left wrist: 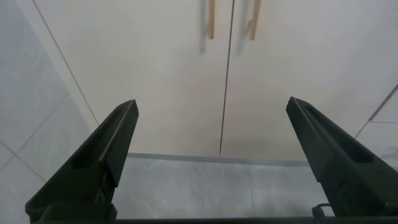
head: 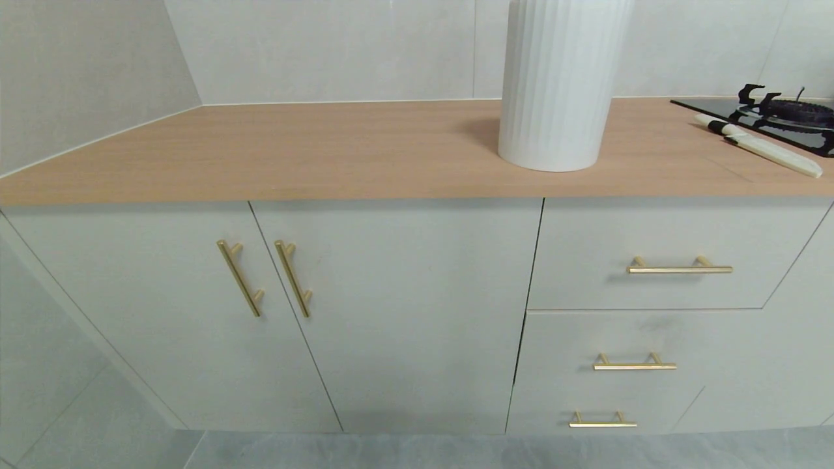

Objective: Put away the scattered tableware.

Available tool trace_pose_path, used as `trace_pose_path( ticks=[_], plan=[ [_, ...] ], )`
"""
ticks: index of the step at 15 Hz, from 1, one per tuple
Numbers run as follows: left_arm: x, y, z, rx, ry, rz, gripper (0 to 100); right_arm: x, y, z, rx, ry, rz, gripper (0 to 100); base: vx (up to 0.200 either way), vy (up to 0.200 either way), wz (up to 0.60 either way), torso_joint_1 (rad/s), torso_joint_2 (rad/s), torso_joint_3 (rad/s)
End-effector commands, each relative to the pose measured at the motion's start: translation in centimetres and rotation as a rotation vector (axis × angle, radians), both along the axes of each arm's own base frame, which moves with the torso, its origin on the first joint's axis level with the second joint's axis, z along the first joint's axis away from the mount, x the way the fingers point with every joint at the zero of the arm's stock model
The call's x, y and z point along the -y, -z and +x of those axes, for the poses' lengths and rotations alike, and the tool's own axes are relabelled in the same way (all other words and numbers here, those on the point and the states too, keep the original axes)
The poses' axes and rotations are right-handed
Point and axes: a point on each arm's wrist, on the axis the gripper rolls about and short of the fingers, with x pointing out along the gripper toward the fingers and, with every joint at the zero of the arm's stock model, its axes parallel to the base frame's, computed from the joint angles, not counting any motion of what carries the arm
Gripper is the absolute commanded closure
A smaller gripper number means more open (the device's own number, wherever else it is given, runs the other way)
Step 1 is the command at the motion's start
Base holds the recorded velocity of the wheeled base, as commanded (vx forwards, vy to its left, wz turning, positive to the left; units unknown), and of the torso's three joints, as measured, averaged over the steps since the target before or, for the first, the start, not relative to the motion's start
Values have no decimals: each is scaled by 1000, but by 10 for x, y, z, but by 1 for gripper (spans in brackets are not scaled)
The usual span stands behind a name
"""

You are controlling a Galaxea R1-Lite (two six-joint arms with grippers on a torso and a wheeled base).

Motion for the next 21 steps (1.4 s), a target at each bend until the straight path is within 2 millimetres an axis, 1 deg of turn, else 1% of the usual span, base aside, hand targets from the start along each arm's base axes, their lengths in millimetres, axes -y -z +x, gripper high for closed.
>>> trace_pose_path(
  ticks=[1, 5, 6, 16, 21],
  plan=[
    [0, 0, 0, -1, -1, -1, 0, 0, 0, 0, -1, 0, 0, 0, 0, 0, 0, 0, 0, 0],
    [0, 0, 0, -1, -1, -1, 0, 0, 0, 0, -1, 0, 0, 0, 0, 0, 0, 0, 0, 0],
    [0, 0, 0, -1, -1, -1, 0, 0, 0, 0, -1, 0, 0, 0, 0, 0, -600, 2, -2, 7],
    [0, 0, 0, 0, -1, -1, 0, 0, 0, 0, -1, 0, 2, 0, 0, 0, 0, 0, 0, 0],
    [0, 0, 0, -1, -1, -1, 0, 0, 0, 0, -1, 0, 2, 0, 0, -200, 0, 4, -1, 4]
  ],
)
